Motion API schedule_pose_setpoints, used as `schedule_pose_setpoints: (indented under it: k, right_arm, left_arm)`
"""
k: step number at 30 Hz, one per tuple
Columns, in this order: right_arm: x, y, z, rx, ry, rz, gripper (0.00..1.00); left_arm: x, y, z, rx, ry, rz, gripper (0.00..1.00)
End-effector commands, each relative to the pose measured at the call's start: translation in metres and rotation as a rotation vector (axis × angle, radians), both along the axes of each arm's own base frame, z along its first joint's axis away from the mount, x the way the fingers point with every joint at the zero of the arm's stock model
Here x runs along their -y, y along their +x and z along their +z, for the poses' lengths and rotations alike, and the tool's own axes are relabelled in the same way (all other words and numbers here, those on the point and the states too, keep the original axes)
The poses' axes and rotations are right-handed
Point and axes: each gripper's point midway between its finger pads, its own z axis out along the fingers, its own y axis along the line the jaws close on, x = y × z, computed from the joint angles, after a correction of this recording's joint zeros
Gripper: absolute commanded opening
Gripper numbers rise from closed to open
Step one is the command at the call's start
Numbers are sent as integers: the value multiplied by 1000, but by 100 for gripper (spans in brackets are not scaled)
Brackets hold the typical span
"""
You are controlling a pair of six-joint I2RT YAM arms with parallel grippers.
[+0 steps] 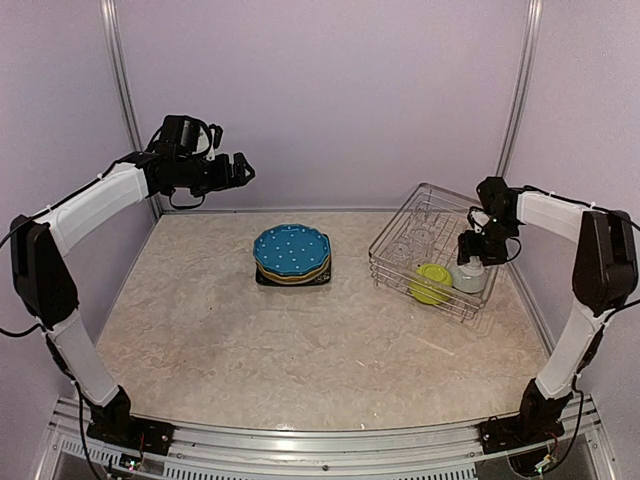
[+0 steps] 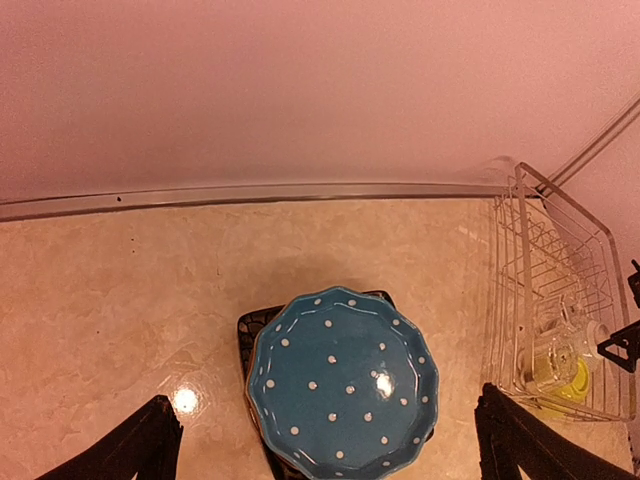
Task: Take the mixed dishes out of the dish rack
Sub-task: Grab the bowl from the dish rack.
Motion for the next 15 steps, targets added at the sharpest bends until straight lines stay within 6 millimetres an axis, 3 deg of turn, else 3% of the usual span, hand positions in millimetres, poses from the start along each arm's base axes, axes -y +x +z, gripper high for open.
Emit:
schedule_pose_setpoints:
  k: [1, 8, 15]
  right_arm:
    - [13, 8, -1, 3, -62, -1, 70]
    - [18, 3, -8, -25, -103, 16, 57]
    - [21, 1, -16, -48, -123, 28, 57]
  left_arm:
    - [-6, -2, 11, 36, 13, 5, 99]
    - [-9, 0, 10, 36, 18, 11, 99]
    - [-9, 0, 6, 26, 17, 11, 99]
